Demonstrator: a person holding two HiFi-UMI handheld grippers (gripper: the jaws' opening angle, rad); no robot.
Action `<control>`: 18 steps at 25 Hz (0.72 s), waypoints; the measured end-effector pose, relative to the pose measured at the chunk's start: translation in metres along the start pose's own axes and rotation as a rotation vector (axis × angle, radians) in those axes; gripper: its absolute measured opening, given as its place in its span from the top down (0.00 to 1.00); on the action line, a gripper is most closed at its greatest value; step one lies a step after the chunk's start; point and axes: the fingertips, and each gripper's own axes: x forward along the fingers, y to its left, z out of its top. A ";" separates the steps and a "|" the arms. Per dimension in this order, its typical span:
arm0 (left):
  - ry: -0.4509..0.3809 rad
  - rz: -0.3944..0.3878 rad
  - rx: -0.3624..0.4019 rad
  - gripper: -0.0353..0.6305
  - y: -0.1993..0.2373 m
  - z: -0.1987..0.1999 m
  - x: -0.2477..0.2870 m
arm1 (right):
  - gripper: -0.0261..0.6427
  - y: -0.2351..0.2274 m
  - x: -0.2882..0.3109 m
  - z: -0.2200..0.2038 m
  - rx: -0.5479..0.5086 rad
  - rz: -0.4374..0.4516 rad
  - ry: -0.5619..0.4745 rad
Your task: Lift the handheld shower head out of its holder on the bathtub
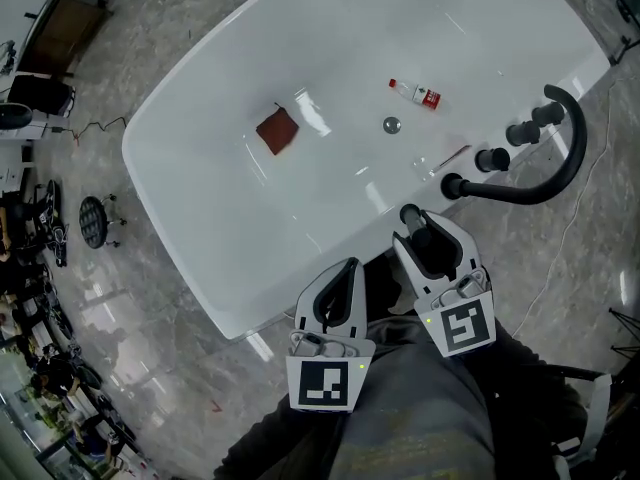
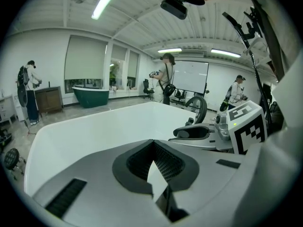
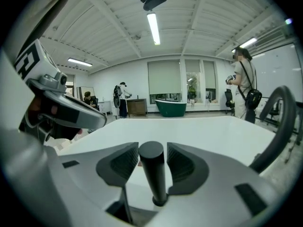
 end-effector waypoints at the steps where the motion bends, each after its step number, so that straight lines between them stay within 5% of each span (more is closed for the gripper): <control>1: 0.004 0.001 0.000 0.94 0.001 -0.002 0.001 | 0.70 0.000 0.002 -0.002 0.002 0.001 0.003; 18: 0.023 0.015 -0.017 0.94 0.012 -0.011 0.015 | 0.70 -0.010 0.019 -0.036 0.011 -0.050 0.097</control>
